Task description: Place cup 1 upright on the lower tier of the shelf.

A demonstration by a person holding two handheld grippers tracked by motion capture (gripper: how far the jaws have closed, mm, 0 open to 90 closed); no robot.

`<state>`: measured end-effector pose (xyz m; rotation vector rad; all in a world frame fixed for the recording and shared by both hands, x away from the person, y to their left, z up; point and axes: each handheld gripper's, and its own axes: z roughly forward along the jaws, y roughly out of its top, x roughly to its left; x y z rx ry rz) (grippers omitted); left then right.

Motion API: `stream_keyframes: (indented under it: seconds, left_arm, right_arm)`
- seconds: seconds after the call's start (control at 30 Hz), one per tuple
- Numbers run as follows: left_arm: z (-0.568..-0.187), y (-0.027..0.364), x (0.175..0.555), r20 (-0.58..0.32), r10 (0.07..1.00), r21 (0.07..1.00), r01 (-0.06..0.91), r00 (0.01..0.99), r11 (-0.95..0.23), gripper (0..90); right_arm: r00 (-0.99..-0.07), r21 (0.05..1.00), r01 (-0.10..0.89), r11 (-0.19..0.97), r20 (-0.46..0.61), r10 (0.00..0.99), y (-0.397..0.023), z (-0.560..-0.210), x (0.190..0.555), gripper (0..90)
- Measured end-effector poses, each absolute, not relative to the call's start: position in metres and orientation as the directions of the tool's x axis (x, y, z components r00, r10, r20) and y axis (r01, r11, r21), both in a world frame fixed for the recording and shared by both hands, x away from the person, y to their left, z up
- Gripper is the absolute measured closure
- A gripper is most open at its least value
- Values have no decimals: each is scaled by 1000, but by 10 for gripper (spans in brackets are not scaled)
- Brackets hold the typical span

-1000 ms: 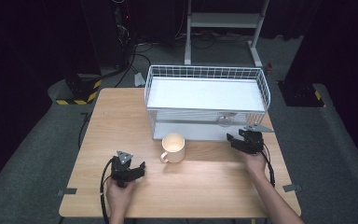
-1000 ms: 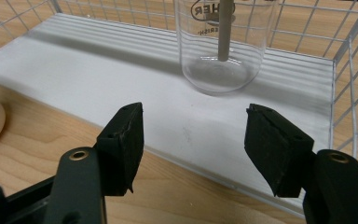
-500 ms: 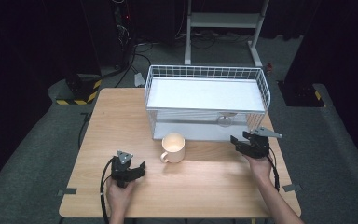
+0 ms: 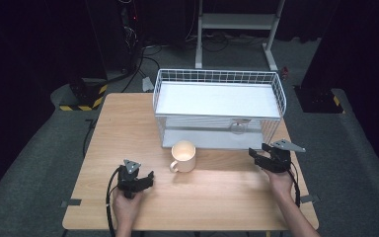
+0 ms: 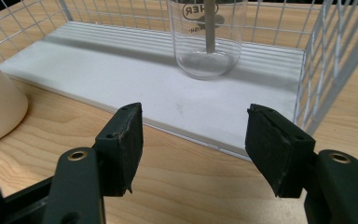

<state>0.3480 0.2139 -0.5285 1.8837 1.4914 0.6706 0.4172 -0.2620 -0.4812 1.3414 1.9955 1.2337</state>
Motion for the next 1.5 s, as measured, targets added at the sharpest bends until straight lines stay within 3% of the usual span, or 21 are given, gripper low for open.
stream_keyframes:
  seconds: [0.8, 1.27, 1.5]
  left_arm:
    - [-528, 214, 348, 5, 974, 744, 650, 227, -156, 233]
    - [-529, 214, 348, 5, 974, 744, 650, 227, -155, 232]
    - [-528, 214, 348, 6, 974, 743, 651, 225, -155, 229]
  right_arm:
    - [-454, 846, 508, 159, 106, 885, -276, -497, 383, 358]
    - [-470, 806, 560, 191, 120, 875, -279, -520, 361, 332]
    - [-480, 784, 566, 254, 64, 875, -276, -520, 355, 309]
